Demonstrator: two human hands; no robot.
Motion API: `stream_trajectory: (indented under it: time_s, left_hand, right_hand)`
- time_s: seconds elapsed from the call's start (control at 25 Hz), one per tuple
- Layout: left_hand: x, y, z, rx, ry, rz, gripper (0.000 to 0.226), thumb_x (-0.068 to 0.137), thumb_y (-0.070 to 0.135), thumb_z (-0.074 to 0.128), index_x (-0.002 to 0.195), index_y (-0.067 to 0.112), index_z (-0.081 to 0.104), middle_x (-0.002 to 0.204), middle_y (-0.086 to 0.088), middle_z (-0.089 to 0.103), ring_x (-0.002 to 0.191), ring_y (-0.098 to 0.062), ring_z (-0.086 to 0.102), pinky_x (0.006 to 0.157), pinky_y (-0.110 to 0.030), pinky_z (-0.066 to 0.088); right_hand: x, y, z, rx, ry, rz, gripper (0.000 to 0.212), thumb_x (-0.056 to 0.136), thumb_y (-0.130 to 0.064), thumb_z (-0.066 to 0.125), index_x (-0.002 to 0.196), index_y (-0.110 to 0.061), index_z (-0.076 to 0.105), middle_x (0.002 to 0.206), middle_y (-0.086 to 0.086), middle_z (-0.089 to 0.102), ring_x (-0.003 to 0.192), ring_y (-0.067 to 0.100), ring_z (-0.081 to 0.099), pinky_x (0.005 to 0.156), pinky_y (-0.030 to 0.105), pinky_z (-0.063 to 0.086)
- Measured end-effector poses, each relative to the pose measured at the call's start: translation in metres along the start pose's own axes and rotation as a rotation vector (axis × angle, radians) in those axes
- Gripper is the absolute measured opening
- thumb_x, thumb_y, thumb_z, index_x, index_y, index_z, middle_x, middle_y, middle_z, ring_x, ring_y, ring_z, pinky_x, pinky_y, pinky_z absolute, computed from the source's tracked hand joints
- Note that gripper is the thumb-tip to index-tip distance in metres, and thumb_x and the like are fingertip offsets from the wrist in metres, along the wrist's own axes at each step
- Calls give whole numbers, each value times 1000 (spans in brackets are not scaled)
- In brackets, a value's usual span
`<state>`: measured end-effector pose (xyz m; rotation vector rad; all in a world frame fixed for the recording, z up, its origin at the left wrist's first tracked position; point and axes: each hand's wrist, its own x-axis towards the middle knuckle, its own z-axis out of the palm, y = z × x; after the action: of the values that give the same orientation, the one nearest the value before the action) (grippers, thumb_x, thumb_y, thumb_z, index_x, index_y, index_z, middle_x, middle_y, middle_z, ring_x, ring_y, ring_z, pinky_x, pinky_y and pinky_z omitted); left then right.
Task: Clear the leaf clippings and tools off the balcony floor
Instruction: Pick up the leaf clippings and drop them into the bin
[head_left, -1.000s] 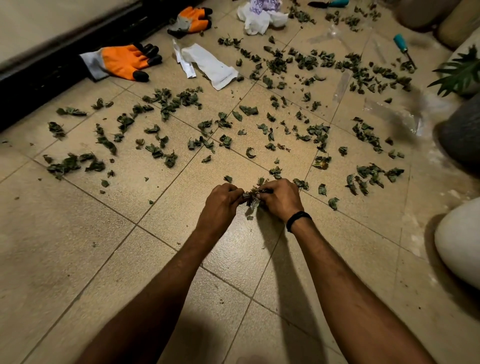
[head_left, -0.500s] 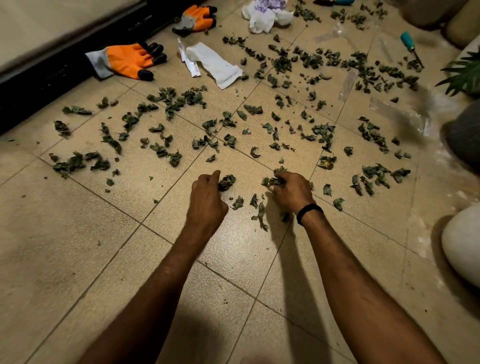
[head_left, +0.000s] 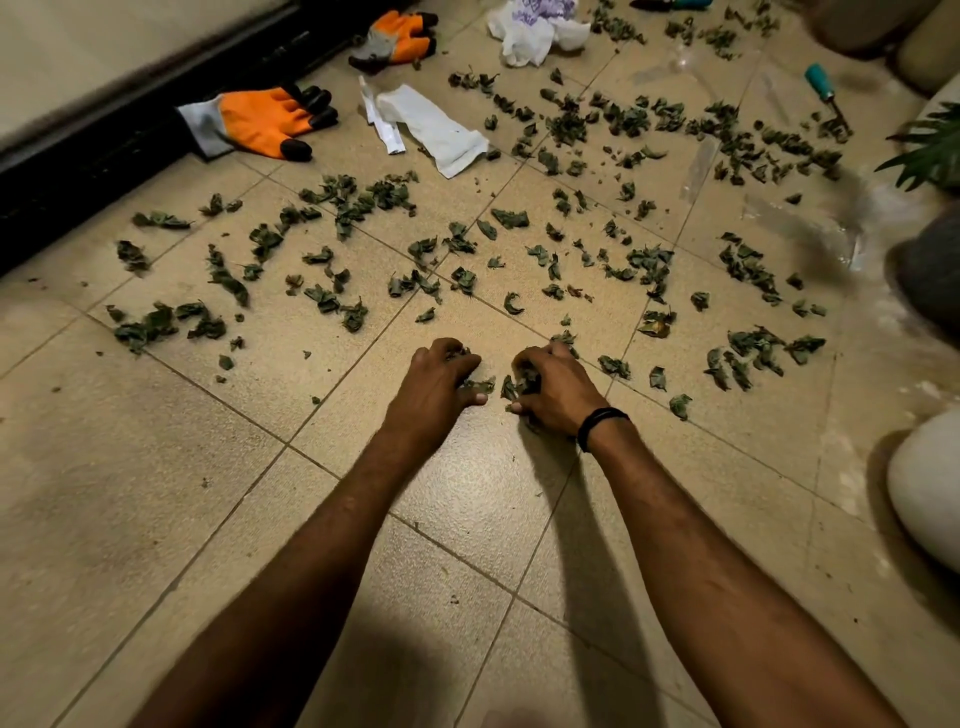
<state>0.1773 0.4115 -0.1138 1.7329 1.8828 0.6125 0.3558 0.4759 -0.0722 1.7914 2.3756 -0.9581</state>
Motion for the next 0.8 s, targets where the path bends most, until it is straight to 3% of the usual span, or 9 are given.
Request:
stream_trajectory:
  time_s: [0.08,0.24,0.28,0.36,0.48,0.56,0.64,0.72,0.8]
  left_hand:
    - [-2,-3,5,-33,125,26,31,93,22,67,121,12,70,128,-12,58,114,-31,50,93,-36,44]
    - [-3,-6,14,17,231,71,20,91,1,64,106,6,75,110,-16,66,101,-36,57,81,-30,38]
    - [-2,-6,13,8,237,60,19,90,0,64,105,6,76,107,-16,67,99,-35,58,80,-29,38]
    - [-1,-6,11,-22,242,13,21,93,0,61,107,7,74,103,-14,64,98,-33,57,78,-29,38]
    - [-6,-1,10,-61,240,-43,36,99,3,49,132,12,59,114,-16,59,106,-33,52,84,-37,44]
    - [-8,5,7,-72,193,-42,46,102,15,49,147,18,43,128,-18,51,113,-32,46,92,-43,45]
    - [-6,8,5,-5,108,-20,51,100,29,54,149,27,39,138,-18,43,119,-32,40,96,-44,45]
    - [-4,5,8,101,70,17,44,99,32,57,142,28,50,138,-17,42,120,-31,39,95,-42,46]
    - [-5,-1,11,118,131,49,30,98,21,59,128,19,65,131,-17,50,115,-31,45,87,-41,49]
  right_hand:
    - [-2,-3,-2,58,38,9,68,76,-19,82,134,-19,48,131,7,38,121,29,47,91,25,40]
    - [-4,-7,-8,71,-42,130,115,65,-25,90,153,-31,16,151,11,15,135,35,34,108,40,37]
    - [-3,-6,-8,43,-45,145,112,65,-26,90,152,-30,19,150,11,16,133,35,35,107,39,37]
    - [-1,-5,-6,34,-10,131,86,72,-22,86,144,-22,38,142,12,28,123,30,44,99,30,40]
    - [2,-6,-4,203,82,170,50,84,-10,73,130,-10,53,130,14,43,100,21,55,81,22,51]
    - [3,-10,-4,90,50,156,60,83,-16,75,137,-17,50,134,14,40,117,30,51,98,32,46]
    - [2,-15,-4,17,10,135,74,81,-26,78,145,-25,41,142,14,34,130,32,41,108,36,36]
    - [2,-21,-1,1,21,95,74,80,-34,78,145,-29,42,141,15,34,130,32,41,107,35,36]
    - [5,-24,10,-62,70,33,61,81,-37,76,136,-26,53,130,14,41,119,31,48,98,31,41]
